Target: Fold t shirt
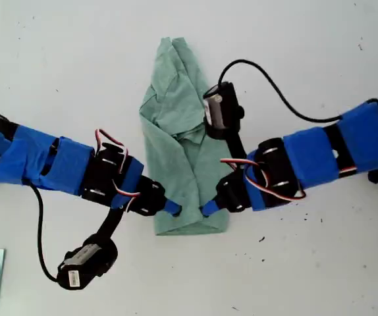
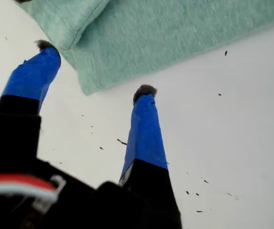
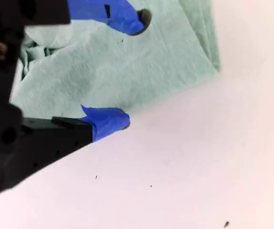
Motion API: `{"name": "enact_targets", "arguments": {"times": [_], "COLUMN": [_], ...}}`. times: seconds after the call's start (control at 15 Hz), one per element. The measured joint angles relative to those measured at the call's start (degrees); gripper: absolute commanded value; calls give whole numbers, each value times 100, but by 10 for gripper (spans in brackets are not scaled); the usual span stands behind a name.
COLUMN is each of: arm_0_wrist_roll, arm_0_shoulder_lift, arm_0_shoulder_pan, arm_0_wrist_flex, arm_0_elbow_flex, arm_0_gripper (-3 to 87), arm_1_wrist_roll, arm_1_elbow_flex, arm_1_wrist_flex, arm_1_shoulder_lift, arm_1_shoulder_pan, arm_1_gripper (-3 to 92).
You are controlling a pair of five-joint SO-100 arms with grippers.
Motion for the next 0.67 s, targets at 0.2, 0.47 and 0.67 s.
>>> {"name": "enact_targets", "arguments": {"times": [0.2,0.47,0.67], "arm_0_wrist_roll": [18,26,132], "arm_0_shoulder_lift": [-571,-1169,-1477], "arm_0_shoulder_pan": [0,70,149], "arm_0_wrist_flex": [-9,-18,-26], "arm_0_elbow_flex": [-316,-879,-1230], "arm_0_gripper": [236,-1,-2], "arm_1_wrist_roll": [53,123,149], "arm_1_elbow_flex": [0,-255,-404], "arm_1_wrist_flex": [-510,-1134,-1318], "arm_1_shoulder_lift": [-703,-1459,-1608], "arm_1_shoulder_pan": [-105,-193,-246], "arm_1_gripper": [313,21,21]}}
